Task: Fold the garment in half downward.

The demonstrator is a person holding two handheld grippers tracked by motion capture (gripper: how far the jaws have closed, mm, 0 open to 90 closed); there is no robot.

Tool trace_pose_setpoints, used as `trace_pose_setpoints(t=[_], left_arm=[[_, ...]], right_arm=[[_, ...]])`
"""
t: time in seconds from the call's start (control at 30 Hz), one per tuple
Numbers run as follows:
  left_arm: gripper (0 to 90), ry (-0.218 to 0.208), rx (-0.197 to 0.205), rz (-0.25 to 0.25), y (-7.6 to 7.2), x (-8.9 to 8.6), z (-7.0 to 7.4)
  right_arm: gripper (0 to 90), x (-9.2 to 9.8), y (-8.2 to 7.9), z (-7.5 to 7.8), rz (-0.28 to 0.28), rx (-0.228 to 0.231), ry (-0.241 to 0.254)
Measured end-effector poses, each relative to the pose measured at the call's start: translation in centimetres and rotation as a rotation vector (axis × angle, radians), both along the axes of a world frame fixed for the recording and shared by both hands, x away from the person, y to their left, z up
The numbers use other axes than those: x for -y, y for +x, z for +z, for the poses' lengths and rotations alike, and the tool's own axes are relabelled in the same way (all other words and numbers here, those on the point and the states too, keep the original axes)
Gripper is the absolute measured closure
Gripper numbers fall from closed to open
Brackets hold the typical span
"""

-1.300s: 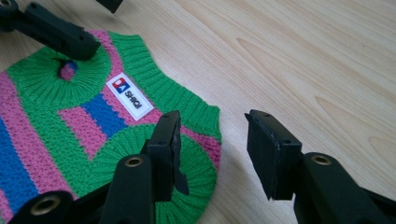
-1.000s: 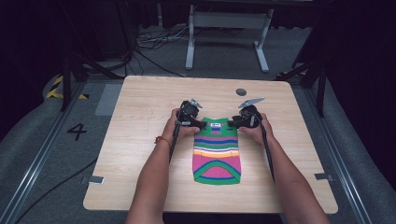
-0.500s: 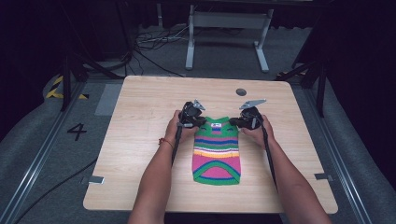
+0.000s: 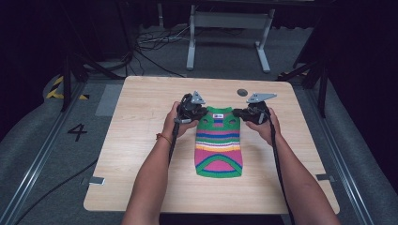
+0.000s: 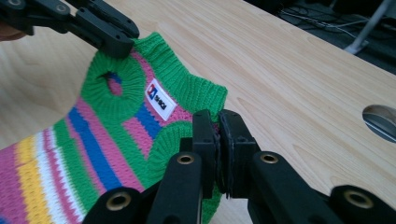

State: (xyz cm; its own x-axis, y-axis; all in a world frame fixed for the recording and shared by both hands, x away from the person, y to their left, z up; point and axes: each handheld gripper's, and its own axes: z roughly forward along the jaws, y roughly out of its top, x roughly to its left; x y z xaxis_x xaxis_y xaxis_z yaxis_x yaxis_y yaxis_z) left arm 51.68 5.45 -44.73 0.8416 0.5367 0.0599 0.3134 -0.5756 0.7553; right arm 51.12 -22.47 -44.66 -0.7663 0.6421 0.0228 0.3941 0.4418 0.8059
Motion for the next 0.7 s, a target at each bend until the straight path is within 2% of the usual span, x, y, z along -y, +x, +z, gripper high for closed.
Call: trace_pose_setpoints(t=[0.1, 0.2, 0.33, 0.4, 0.53, 0.7], left_arm=[[83.4, 0.001, 0.014, -0.024, -0.7, -0.2, 0.3], [83.4, 0.031, 0.028, -0.020, -1.5, -0.3, 0.6], [83.4, 0.024, 0.042, -0.034, -2.6, -0.3, 1.1], [83.5, 0.051, 0.058, -0.054, -3.6, -0.2, 1.1], [84.0, 0.042, 0.062, -0.077, -4.4, -0.5, 1.1], [84.0, 0.056, 0.082, -0.109, -6.1, -1.0, 1.1]], right_arm=[[85.8, 0.2, -0.8, 0.4, 0.025, 0.009, -0.001], [85.7, 0.2, -1.4, 0.5, 0.039, 0.020, -0.014], [85.4, 0.1, -2.6, 0.6, 0.060, 0.041, -0.014], [85.5, 0.1, -3.3, 0.7, 0.079, 0.049, -0.003], [85.4, 0.3, -4.3, 0.8, 0.097, 0.056, 0.007], [85.3, 0.8, -5.8, 0.7, 0.123, 0.053, 0.009]])
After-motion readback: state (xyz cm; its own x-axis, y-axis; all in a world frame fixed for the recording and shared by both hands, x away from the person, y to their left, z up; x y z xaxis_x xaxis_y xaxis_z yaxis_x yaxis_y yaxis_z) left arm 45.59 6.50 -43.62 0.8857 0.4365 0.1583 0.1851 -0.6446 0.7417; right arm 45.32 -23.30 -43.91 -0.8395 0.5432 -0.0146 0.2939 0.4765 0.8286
